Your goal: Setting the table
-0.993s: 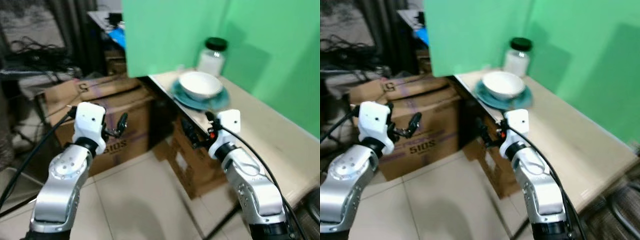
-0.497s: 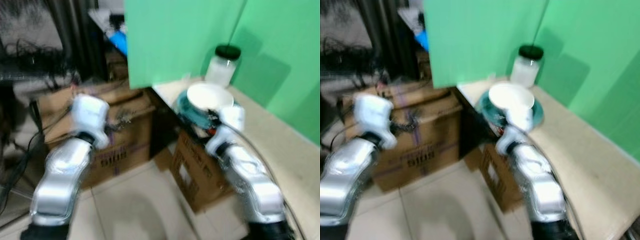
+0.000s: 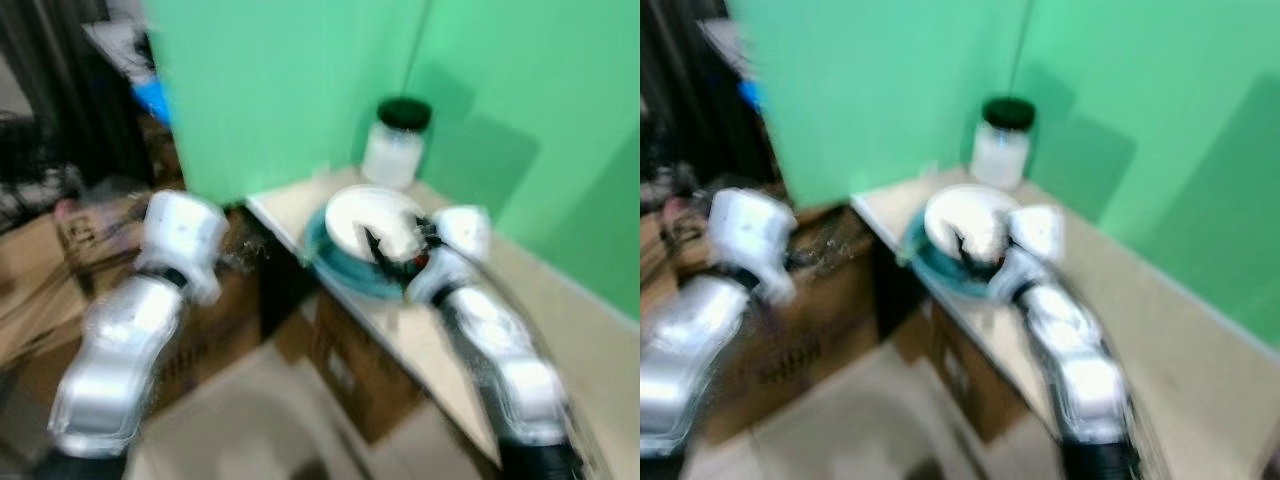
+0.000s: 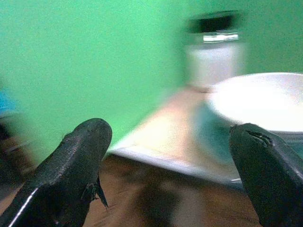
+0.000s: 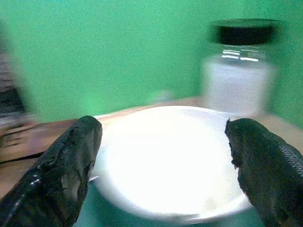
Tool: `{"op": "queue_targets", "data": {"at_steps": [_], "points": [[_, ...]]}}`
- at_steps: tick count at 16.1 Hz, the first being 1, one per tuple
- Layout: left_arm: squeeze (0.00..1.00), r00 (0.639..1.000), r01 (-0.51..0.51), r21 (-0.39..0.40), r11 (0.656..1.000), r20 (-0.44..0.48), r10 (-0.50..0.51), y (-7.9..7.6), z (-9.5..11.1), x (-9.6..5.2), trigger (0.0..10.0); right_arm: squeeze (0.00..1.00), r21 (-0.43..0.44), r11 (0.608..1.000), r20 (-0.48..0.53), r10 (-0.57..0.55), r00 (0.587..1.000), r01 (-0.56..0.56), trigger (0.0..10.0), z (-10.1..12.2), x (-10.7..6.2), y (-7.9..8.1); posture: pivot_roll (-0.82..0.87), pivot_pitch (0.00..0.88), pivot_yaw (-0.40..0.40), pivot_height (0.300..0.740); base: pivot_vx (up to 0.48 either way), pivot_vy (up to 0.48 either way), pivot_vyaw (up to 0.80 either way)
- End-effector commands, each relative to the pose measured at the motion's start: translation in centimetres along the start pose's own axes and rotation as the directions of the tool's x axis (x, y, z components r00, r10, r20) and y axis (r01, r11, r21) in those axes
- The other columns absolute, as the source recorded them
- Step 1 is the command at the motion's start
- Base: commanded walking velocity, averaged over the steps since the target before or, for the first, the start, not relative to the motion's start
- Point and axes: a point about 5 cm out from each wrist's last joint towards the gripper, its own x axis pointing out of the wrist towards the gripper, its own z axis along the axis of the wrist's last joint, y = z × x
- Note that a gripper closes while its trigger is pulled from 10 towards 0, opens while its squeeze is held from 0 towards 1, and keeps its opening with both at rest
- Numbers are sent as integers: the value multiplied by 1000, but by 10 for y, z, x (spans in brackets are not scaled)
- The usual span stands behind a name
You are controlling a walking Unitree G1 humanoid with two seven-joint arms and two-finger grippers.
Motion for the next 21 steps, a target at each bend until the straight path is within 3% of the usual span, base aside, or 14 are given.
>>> {"op": "queue_targets", "data": {"at_steps": [1, 2, 3, 6, 8, 11, 12, 14, 16, 17, 19, 21], "points": [[1000, 1000, 9, 17, 1000, 3, -9, 4, 2, -4, 10000, 808, 5, 999, 32, 38, 999, -38, 10000, 9, 4, 9, 197, 0, -37, 740, 0, 0, 0], [953, 999, 32, 23, 999, -5, -31, 2, 1, -4, 10000, 47, -2, 1000, 36, 29, 999, -29, 10000, 11, 4, 8, 193, 0, -33, 740, 0, 0, 0], [949, 999, 35, 28, 999, -12, -35, 3, 0, -4, 10000, 0, -15, 1000, 38, 26, 999, -26, 10000, 13, 5, 6, 191, 0, -32, 740, 0, 0, 0], [925, 998, 53, 43, 998, -21, -52, 5, -1, -2, 10000, 0, -62, 998, 35, 35, 999, -33, 10000, 19, 9, 3, 189, 0, -31, 740, 0, 0, 0], [925, 997, 70, 50, 996, -24, -69, 6, 0, -2, 10000, 0, -176, 984, 29, 36, 999, -30, 10000, 23, 13, -4, 186, 0, -29, 740, 0, 0, 0], [925, 992, 116, 72, 991, -47, -113, 11, -2, -7, 10000, 0, -246, 953, -8, 183, 983, -179, 10000, 34, 22, -3, 184, 0, -28, 740, 0, 0, 0], [922, 990, 133, 78, 988, -52, -129, 12, -3, -8, 10000, 0, -288, 929, -28, 232, 972, -230, 10000, 36, 24, 0, 182, 0, -24, 740, 0, 0, 0], [922, 977, 209, 102, 973, -60, -204, 11, -3, -14, 10000, 0, -386, 834, -157, 363, 919, -395, 10000, 35, 28, 7, 184, 0, -27, 740, 0, 0, 0], [914, 939, 336, 116, 935, -116, -323, 7, -8, -24, 10000, 0, -503, 682, -301, 437, 848, -530, 10000, 32, 28, 11, 184, 0, -30, 740, 0, 0, 0], [910, 927, 365, 126, 923, -142, -347, 6, -10, -26, 10000, 0, -511, 640, -355, 452, 818, -575, 10000, 29, 27, 11, 184, 0, -30, 740, 0, 0, 0], [894, 909, 401, 130, 907, -178, -376, 7, -14, -29, 10000, 0, -515, 593, -455, 423, 783, -619, 10000, 22, 25, 6, 184, 0, -33, 740, 0, 0, 0], [890, 885, 446, 145, 883, -217, -411, 6, -17, -34, 10000, 0, -500, 608, -508, 371, 777, -617, 10000, 15, 29, 4, 184, 0, -36, 740, 0, 0, 0]]}}
